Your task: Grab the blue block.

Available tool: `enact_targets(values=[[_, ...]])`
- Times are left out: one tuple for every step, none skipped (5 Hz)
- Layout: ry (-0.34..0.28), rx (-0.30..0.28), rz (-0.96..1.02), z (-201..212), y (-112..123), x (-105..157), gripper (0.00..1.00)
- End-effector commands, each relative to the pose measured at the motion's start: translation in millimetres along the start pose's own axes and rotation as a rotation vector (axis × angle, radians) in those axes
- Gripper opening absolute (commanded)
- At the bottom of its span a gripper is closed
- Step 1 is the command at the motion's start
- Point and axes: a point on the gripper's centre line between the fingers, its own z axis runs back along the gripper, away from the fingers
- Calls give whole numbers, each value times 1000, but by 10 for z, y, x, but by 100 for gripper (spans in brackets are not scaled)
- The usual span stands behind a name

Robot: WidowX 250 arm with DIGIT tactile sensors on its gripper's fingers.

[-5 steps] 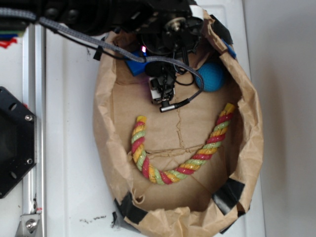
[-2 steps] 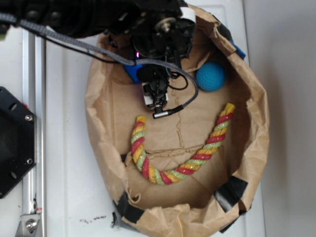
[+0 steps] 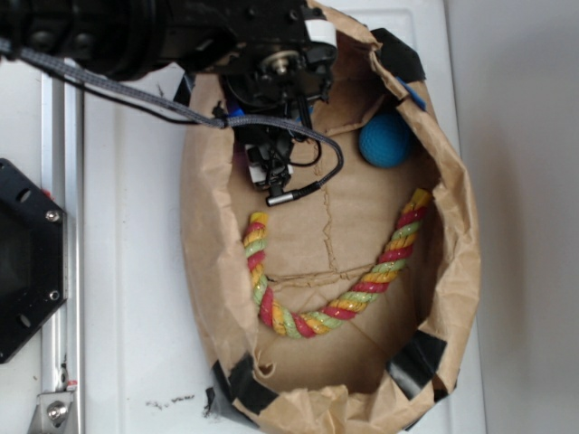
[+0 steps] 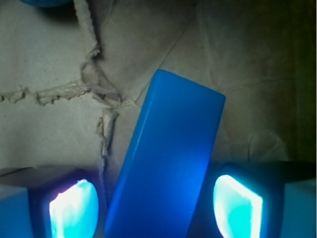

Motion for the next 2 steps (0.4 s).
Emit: enact_targets(values=[[-3,-27,53,24,108,182,100],[3,-53,6,-27,31,118,100]])
